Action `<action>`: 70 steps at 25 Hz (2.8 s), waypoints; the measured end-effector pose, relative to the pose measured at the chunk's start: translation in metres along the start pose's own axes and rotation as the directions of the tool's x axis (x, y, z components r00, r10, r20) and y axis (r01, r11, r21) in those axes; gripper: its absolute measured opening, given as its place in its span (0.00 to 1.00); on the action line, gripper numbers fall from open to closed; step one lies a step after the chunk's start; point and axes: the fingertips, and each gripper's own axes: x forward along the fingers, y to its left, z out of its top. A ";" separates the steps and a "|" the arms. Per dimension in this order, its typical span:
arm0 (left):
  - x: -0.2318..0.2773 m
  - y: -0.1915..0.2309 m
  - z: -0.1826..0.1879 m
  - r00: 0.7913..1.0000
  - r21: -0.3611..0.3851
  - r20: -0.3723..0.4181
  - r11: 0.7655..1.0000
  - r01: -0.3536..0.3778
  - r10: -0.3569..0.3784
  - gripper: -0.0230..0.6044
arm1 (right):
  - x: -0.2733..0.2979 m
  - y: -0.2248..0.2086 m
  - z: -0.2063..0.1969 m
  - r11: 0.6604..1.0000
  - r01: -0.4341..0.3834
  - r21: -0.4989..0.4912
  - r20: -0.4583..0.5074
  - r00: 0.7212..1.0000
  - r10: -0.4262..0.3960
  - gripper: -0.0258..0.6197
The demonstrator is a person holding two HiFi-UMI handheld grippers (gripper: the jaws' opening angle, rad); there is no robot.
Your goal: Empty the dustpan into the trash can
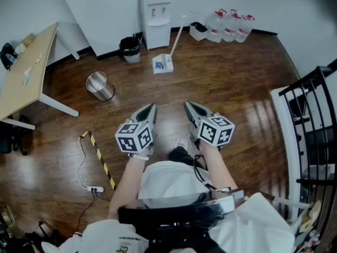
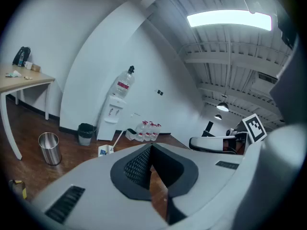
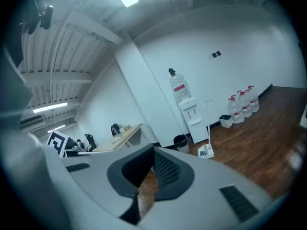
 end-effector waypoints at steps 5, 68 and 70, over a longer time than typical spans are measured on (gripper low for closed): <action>0.012 -0.002 -0.001 1.000 0.000 -0.012 1.000 -0.003 0.003 0.03 | 0.002 -0.010 0.002 1.000 -0.017 0.006 -0.013 1.000 0.017 0.05; 0.471 0.130 0.221 0.993 0.103 -0.114 0.994 0.029 -0.017 0.03 | 0.368 -0.319 0.260 0.978 0.209 0.013 0.019 0.978 -0.209 0.40; 0.485 0.142 0.228 0.993 0.104 -0.119 0.994 0.022 -0.009 0.03 | 0.384 -0.335 0.265 0.974 0.227 0.023 0.019 0.974 -0.227 0.40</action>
